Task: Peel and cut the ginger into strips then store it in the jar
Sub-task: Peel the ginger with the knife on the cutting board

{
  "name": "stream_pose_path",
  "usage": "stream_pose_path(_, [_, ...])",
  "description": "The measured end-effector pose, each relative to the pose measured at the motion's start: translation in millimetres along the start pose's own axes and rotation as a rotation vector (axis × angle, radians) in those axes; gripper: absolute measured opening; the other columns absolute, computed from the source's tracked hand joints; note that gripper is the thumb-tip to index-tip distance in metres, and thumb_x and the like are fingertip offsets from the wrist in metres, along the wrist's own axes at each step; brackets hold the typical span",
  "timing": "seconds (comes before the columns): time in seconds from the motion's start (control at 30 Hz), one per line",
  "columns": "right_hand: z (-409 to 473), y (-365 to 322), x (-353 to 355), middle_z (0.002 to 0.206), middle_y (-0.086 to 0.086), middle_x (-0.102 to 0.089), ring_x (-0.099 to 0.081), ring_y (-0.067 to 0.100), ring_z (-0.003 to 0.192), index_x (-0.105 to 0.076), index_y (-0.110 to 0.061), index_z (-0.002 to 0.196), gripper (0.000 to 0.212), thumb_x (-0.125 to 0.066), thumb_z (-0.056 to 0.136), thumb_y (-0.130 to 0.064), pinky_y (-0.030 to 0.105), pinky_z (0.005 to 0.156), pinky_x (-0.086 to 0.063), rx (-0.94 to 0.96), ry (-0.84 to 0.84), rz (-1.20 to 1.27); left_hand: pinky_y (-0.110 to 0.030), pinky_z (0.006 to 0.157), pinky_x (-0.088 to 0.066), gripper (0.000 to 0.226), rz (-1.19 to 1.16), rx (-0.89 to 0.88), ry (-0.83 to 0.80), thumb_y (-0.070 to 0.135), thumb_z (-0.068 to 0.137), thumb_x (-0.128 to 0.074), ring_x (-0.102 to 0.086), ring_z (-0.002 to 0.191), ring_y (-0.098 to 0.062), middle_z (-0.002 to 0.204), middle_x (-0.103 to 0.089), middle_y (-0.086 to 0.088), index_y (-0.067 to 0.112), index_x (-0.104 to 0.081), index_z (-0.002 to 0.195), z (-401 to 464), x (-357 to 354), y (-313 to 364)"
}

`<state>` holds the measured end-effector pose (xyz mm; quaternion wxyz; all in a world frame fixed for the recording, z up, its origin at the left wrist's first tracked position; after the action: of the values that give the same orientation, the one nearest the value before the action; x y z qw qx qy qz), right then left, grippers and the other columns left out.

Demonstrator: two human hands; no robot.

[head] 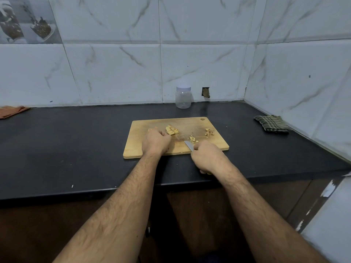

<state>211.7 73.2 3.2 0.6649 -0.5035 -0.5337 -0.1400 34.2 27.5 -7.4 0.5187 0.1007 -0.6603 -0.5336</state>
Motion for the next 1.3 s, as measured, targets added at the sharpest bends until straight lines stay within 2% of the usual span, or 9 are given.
stream_pose_path(0.3, [2,-2,12,0.103,0.0,-0.062,-0.058,0.021,0.09,-0.057,-0.024,0.134,0.047,-0.048,0.09,-0.012,0.032,0.065,-0.045,0.05,0.134,-0.092,-0.026,0.063,-0.052,0.018,0.072,-0.029,-0.029,0.019,0.087,-0.058,-0.066,0.071,-0.017,0.071,-0.07,0.002,0.02,-0.064,0.071,8,-4,1])
stream_pose_path(0.47, [17,-12,9,0.116,0.001,-0.066,-0.057,0.024,0.098,-0.057,-0.023,0.132,0.048,-0.048,0.088,-0.007,0.032,0.069,-0.043,0.097,0.225,-0.094,-0.032,0.09,-0.053,0.027,0.161,-0.126,0.055,0.013,0.089,-0.06,-0.064,0.104,-0.021,0.108,-0.071,-0.002,0.018,-0.072,0.113,16,-4,14])
stream_pose_path(0.53, [25,-16,7,0.112,0.001,-0.066,-0.053,0.022,0.092,-0.059,-0.022,0.128,0.045,-0.048,0.087,-0.006,0.032,0.07,-0.043,0.102,0.232,-0.073,-0.031,0.09,-0.051,0.031,0.211,-0.151,0.071,0.015,0.09,-0.063,-0.063,0.109,-0.022,0.113,-0.07,-0.003,0.016,-0.069,0.12,21,-6,17])
stream_pose_path(0.67, [40,-22,4,0.114,0.005,-0.066,-0.058,0.027,0.102,-0.058,-0.02,0.127,0.041,-0.052,0.088,-0.006,0.031,0.071,-0.041,0.118,0.237,-0.05,-0.03,0.07,-0.042,0.01,0.369,-0.156,-0.002,0.026,0.089,-0.07,-0.064,0.096,-0.025,0.093,-0.068,-0.004,0.017,-0.065,0.089,35,-14,24])
stream_pose_path(0.8, [50,-21,-3,0.113,0.005,-0.065,-0.058,0.028,0.105,-0.059,-0.019,0.125,0.04,-0.052,0.087,-0.007,0.031,0.071,-0.04,0.104,0.228,-0.016,-0.034,0.08,-0.053,0.023,0.482,-0.065,-0.176,0.034,0.094,-0.066,-0.066,0.093,-0.025,0.1,-0.07,-0.006,0.013,-0.063,0.104,53,-22,27])
stream_pose_path(0.9, [54,-17,-4,0.111,0.005,-0.066,-0.059,0.027,0.104,-0.059,-0.02,0.129,0.045,-0.053,0.087,-0.006,0.03,0.071,-0.041,0.097,0.24,0.006,-0.034,0.083,-0.058,0.025,0.409,0.034,-0.283,0.034,0.096,-0.064,-0.061,0.065,-0.018,0.086,-0.068,-0.004,0.011,-0.064,0.108,61,-27,23])
stream_pose_path(1.0, [56,-16,-6,0.115,0.004,-0.065,-0.059,0.026,0.107,-0.056,-0.022,0.134,0.05,-0.053,0.087,-0.007,0.03,0.073,-0.042,0.102,0.243,0.021,-0.031,0.079,-0.058,0.023,0.4,0.055,-0.281,0.032,0.096,-0.064,-0.055,0.054,-0.014,0.079,-0.065,-0.004,0.012,-0.065,0.108,65,-29,22])
stream_pose_path(1.2, [57,-14,-7,0.11,0.004,-0.066,-0.059,0.027,0.103,-0.058,-0.021,0.131,0.048,-0.051,0.086,-0.006,0.031,0.072,-0.043,0.102,0.246,0.04,-0.031,0.073,-0.058,0.021,0.522,-0.086,-0.177,0.033,0.095,-0.065,-0.067,0.067,-0.02,0.088,-0.075,-0.006,0.013,-0.069,0.098,63,-26,27])
stream_pose_path(1.3, [55,-15,-8,0.107,0.003,-0.067,-0.059,0.027,0.101,-0.059,-0.02,0.128,0.046,-0.051,0.085,-0.006,0.032,0.071,-0.043,0.111,0.254,0.047,-0.032,0.066,-0.047,0.021,0.564,-0.211,-0.083,0.03,0.093,-0.066,-0.067,0.08,-0.023,0.083,-0.071,-0.005,0.01,-0.073,0.09,58,-23,29])
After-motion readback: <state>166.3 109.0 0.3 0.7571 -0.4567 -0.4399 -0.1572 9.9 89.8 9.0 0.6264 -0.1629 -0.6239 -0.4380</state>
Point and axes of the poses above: each hand's wrist, its own z-axis towards the middle knuckle, its own x-axis out of the back of the hand, y = z × x, the point moved 7 cm from there along z, towards the middle knuckle
